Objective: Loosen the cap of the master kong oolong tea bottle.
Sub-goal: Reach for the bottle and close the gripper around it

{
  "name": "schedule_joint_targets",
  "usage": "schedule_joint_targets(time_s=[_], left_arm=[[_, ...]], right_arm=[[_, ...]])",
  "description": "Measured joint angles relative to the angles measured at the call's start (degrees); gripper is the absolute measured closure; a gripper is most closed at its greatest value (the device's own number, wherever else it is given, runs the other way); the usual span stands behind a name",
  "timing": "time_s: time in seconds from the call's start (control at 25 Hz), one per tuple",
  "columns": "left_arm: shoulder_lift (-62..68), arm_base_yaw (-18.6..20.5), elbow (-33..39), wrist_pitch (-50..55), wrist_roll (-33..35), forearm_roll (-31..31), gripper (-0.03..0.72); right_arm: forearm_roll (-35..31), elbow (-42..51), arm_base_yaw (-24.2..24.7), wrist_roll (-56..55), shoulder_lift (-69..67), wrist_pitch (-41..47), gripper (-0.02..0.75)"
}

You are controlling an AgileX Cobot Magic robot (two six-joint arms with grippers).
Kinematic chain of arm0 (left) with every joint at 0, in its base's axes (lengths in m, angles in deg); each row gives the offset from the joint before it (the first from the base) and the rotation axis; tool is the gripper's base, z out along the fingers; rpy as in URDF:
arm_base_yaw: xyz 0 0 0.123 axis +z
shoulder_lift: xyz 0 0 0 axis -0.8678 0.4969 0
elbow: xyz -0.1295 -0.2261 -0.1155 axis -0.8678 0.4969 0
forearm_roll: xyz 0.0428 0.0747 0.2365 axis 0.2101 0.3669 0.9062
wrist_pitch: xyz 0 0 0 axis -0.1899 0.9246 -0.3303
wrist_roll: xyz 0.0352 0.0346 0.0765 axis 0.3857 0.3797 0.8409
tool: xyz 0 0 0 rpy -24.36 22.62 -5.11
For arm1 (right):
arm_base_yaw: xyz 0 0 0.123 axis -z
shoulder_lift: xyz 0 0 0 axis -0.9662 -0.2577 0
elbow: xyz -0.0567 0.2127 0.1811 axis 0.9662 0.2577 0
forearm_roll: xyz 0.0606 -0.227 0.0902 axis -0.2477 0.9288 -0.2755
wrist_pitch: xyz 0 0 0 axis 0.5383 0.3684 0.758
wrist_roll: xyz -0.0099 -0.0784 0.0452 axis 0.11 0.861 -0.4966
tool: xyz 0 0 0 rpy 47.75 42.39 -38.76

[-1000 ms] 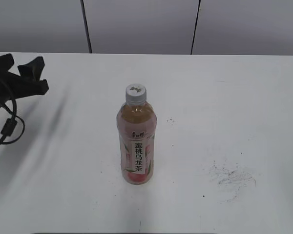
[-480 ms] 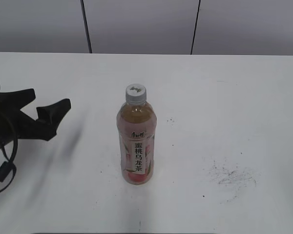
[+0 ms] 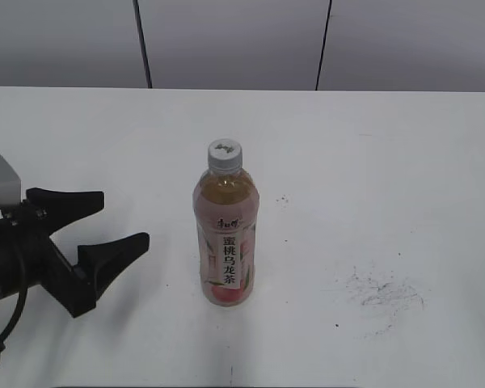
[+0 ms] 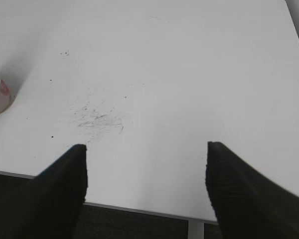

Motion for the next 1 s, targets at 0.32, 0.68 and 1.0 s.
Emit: schedule_joint_targets(time_s=[0.32,0.68,1.0], left_arm=[[-0.22,0.00,-0.78,0.00,0.00,7.92,0.101],[-0.22,-3.71,-7.35,0.00,-2.54,11.75,0.099],[-0.16,-9.55,-11.42,-0.06,-2.65,8.54,0.099]], right_arm=[[0.00,0.00,0.00,0.00,0.00,0.00,0.182],[0.00,0.00,0.00,0.00,0.00,0.00,0.182],[0.00,0.00,0.00,0.00,0.00,0.00,0.182]])
